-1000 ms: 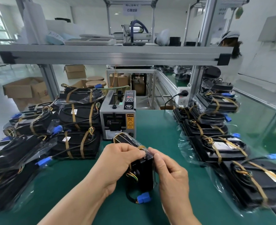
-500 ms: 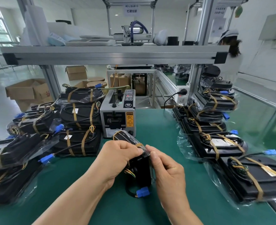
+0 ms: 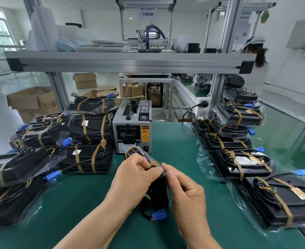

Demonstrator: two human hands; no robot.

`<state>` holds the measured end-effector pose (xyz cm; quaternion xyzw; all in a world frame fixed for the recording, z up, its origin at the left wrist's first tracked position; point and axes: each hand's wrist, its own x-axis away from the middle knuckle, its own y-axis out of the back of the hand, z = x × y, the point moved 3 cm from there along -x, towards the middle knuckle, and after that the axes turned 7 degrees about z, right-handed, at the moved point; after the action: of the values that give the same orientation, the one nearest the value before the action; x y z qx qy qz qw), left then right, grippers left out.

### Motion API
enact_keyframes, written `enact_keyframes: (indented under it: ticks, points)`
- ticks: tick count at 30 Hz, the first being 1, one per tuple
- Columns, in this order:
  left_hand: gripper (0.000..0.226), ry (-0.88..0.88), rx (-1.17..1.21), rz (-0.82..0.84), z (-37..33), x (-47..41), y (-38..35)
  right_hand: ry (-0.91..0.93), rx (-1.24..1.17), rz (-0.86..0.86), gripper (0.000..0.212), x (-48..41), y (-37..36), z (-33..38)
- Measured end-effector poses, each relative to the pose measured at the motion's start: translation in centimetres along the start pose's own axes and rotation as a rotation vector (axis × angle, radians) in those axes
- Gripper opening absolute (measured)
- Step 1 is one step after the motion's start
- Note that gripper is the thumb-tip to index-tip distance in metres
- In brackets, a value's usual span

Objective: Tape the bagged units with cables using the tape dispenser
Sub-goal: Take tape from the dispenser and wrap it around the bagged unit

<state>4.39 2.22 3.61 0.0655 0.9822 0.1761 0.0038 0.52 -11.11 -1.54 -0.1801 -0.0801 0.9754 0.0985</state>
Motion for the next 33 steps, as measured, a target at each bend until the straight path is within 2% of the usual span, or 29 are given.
enact_keyframes:
  ticks: [5, 10, 13, 16, 19, 24, 26, 29, 31, 33]
  points:
    - [0.021, -0.043, -0.021, -0.010, 0.6, -0.9, 0.4, 0.008, 0.043, 0.002, 0.021, 0.0, -0.1, 0.1]
    - [0.047, -0.053, -0.002, 0.138, 0.5, -0.7, 0.5, -0.022, 0.020, -0.012, 0.021, 0.2, 0.1, 0.0]
    - [0.028, -0.088, -0.009, 0.154, 1.0, -0.7, 0.7, -0.063, 0.085, -0.011, 0.026, -0.2, 0.4, 0.7]
    - [0.015, -0.122, -0.012, 0.144, 1.4, -0.5, 0.3, -0.112, 0.251, 0.021, 0.018, -2.7, 0.6, 2.6]
    - [0.016, -0.130, -0.039, 0.124, 1.6, -0.4, 0.1, -0.155, 0.591, 0.183, 0.011, -7.2, -0.8, 5.0]
    - [0.017, -0.103, -0.023, 0.142, 1.5, -0.5, 0.1, -0.214, 1.161, 0.572, 0.033, -11.7, -6.0, 5.5]
    - [0.017, -0.099, -0.034, 0.153, 1.5, -0.5, 0.4, -0.247, 1.194, 0.620, 0.032, -12.3, -6.9, 4.3]
    - [0.017, -0.107, 0.041, 0.220, 1.2, -0.9, 1.3, -0.226, 1.136, 0.553, 0.024, -12.4, -6.5, 2.7]
    - [0.020, -0.071, 0.223, 0.117, 1.2, -2.5, 3.0, -0.192, 1.102, 0.470, 0.025, -12.2, -5.8, 2.1]
    - [0.022, 0.063, 0.407, -0.086, 1.8, -5.8, 5.0, -0.165, 1.111, 0.421, 0.025, -12.1, -5.3, 2.0]
